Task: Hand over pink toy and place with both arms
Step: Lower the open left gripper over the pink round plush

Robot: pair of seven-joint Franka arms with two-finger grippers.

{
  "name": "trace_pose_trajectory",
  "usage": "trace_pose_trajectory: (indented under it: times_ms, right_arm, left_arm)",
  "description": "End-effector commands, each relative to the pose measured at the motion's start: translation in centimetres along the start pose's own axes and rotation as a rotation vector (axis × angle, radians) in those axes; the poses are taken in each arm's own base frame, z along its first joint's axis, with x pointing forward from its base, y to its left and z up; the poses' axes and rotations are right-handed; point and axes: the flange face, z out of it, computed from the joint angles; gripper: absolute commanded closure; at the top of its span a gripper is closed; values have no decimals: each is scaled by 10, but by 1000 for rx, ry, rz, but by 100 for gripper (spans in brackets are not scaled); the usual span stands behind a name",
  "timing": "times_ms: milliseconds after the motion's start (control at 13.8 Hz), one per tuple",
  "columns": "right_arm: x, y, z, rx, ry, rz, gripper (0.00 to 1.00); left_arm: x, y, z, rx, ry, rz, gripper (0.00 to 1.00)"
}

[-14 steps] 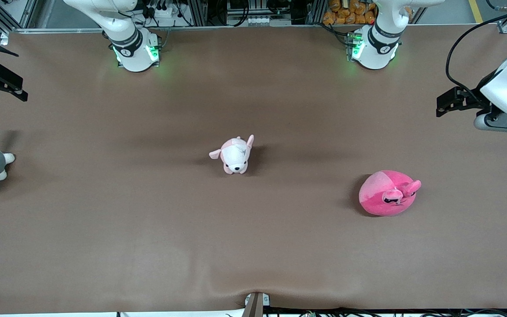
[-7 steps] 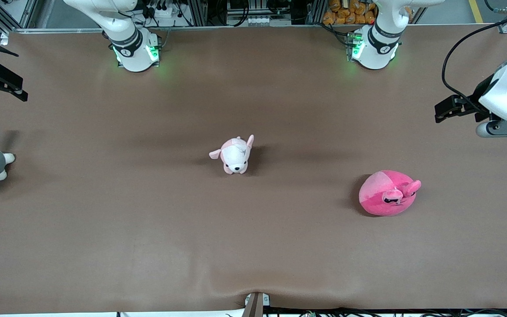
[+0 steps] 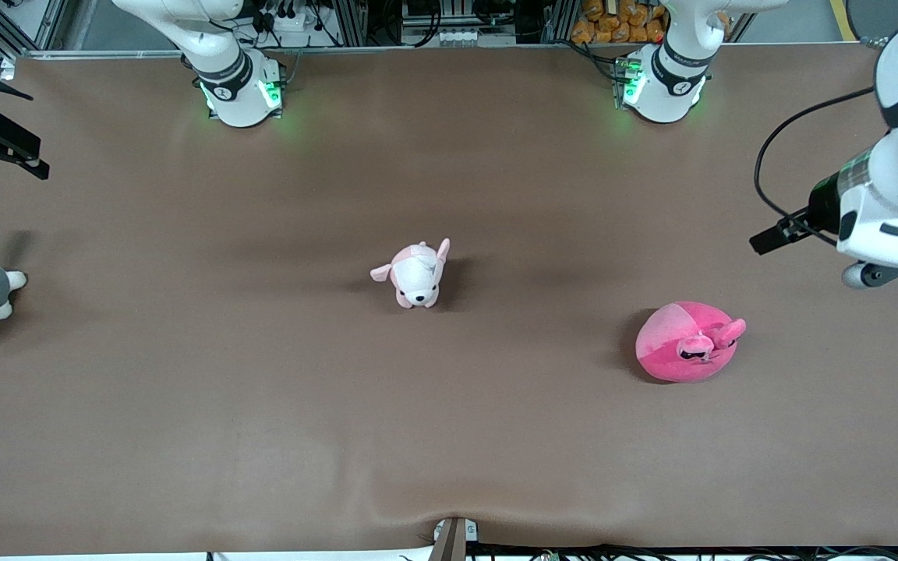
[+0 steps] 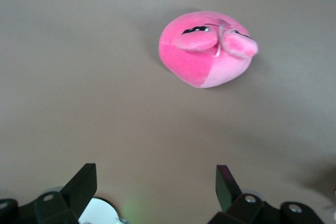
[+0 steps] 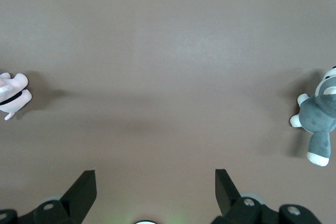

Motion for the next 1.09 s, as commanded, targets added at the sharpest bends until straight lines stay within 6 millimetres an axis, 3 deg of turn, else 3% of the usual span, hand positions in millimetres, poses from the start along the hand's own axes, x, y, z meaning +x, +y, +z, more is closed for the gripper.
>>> trace_pose_trajectory:
  times_ms: [0, 290, 508, 1016]
  right_arm:
    - [0, 2, -2, 12, -2, 1, 0]
    - [0, 2, -2, 12, -2, 1, 0]
    - [0, 2, -1, 12, -4, 1, 0]
    - [0, 2, -1, 12, -4, 1, 0]
  left_arm:
    - [4, 1, 26, -12, -2, -110, 0]
    - [25, -13, 55, -46, 15, -201, 0]
    - [39, -2, 88, -112, 4, -400, 0]
    - [75, 11, 137, -194, -39, -857, 0]
